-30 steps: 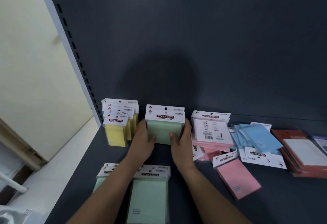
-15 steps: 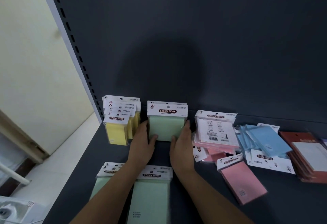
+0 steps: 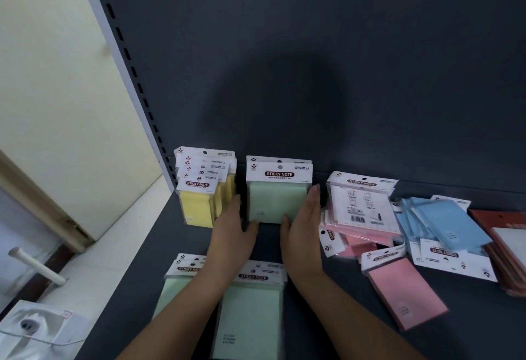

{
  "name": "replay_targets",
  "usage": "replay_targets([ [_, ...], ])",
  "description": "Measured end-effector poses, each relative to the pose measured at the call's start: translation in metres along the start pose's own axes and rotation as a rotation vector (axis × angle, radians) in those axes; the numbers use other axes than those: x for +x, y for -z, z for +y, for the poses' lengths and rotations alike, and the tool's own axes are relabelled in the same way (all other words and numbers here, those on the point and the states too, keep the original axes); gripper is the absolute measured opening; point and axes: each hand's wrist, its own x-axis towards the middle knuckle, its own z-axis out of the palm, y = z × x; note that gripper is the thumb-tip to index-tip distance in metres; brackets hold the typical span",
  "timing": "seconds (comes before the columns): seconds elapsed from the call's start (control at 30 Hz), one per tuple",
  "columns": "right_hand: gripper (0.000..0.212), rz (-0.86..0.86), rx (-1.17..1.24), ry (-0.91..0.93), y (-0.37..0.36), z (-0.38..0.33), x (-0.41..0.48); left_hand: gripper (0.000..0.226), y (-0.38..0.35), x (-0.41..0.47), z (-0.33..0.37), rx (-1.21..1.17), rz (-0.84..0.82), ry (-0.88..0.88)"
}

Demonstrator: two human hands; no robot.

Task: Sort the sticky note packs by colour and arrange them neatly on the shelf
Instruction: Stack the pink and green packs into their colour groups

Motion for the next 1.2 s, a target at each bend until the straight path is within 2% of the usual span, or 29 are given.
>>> replay_targets([
  [0.1,0.078,-0.040,0.025,0.008,0.004,-0.012,-0.004,0.053,0.005,-0.002,0.004,0.025,0.018,0.090],
  [0.2,0.079,-0.046,0.094,0.041,0.017,-0.026,-0.012,0.043,0.015,-0.006,0.010,0.052,0.026,0.108],
  [0.37,0.069,-0.290,0.139,0.019,0.055,-0.035,-0.045,0.025,0.038,-0.046,0.014,0.146,0.018,0.076],
  [0.47,0.058,-0.383,0.138,-0.118,0.072,-0.028,-0.070,0.033,0.038,-0.079,0.016,0.191,-0.026,0.115],
  [0.57,0.054,-0.472,0.179,-0.300,0.083,-0.023,-0.090,0.052,0.033,-0.105,0.018,0.237,-0.075,0.173],
  [0.67,0.049,-0.579,0.127,-0.356,0.088,-0.018,-0.102,0.062,0.031,-0.124,0.018,0.167,-0.081,0.214],
  [0.7,0.041,-0.591,0.093,-0.343,0.089,-0.017,-0.105,0.060,0.031,-0.128,0.017,0.122,-0.080,0.219],
  [0.77,0.021,-0.595,0.018,-0.294,0.089,-0.018,-0.107,0.052,0.033,-0.132,0.015,-0.009,-0.093,0.242],
  [0.87,0.024,-0.579,-0.041,-0.231,0.085,-0.020,-0.111,0.053,0.030,-0.132,0.012,-0.391,-0.077,0.379],
  [0.97,0.023,-0.538,-0.021,-0.246,0.081,-0.019,-0.111,0.057,0.023,-0.131,0.013,-0.697,0.040,0.479],
  [1.07,0.018,-0.420,0.273,-0.391,0.080,-0.018,-0.112,0.060,0.020,-0.129,0.012,-0.762,0.048,0.488],
  [1.13,0.018,-0.329,0.487,-0.461,0.081,-0.018,-0.111,0.056,0.018,-0.126,0.014,-0.719,-0.024,0.416],
  [1.2,0.025,-0.242,0.559,-0.448,0.079,-0.016,-0.108,0.057,0.016,-0.120,0.016,-0.635,-0.037,0.331],
])
